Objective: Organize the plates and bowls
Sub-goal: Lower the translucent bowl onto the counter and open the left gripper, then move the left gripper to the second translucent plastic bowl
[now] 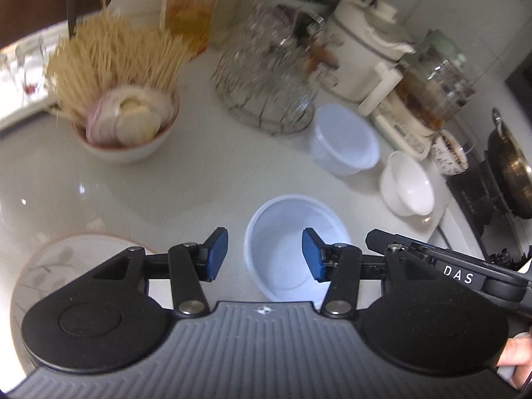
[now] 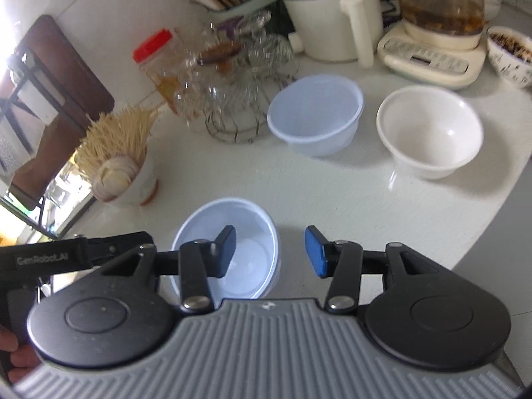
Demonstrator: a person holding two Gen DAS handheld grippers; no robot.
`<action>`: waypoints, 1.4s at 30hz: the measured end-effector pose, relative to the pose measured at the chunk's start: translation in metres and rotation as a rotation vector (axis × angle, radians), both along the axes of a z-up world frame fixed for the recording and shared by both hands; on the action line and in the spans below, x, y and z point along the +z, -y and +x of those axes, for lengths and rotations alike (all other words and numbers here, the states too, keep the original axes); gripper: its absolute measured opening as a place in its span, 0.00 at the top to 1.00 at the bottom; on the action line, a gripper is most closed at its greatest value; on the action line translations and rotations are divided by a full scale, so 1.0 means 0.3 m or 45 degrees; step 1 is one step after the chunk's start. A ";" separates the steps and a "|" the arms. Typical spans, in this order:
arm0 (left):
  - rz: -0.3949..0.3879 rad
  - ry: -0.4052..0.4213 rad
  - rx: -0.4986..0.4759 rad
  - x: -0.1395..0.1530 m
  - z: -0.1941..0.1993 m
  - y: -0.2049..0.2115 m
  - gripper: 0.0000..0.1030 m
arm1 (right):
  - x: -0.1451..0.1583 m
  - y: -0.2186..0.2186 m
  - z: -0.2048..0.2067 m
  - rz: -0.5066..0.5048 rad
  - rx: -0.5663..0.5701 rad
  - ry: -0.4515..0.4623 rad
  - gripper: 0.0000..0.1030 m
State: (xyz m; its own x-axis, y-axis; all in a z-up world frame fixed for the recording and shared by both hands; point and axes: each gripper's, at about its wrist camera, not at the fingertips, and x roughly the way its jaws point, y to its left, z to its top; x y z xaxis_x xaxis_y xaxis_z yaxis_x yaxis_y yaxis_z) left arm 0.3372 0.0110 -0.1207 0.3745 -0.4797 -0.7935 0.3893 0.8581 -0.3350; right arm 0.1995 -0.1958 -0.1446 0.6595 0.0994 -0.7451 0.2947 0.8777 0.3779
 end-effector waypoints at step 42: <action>-0.104 0.121 -0.308 0.089 -0.035 0.207 0.46 | 0.218 0.097 -0.215 -0.185 -0.202 0.223 0.53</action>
State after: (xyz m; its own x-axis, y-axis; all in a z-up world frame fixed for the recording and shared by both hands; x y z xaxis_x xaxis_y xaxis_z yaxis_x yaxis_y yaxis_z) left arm 0.3265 -0.0511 -0.0940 0.3118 -0.6251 -0.7156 0.6128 0.7078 -0.3513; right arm 0.1349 -0.2249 -0.0793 0.7781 -0.1149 -0.6175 0.3741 0.8745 0.3087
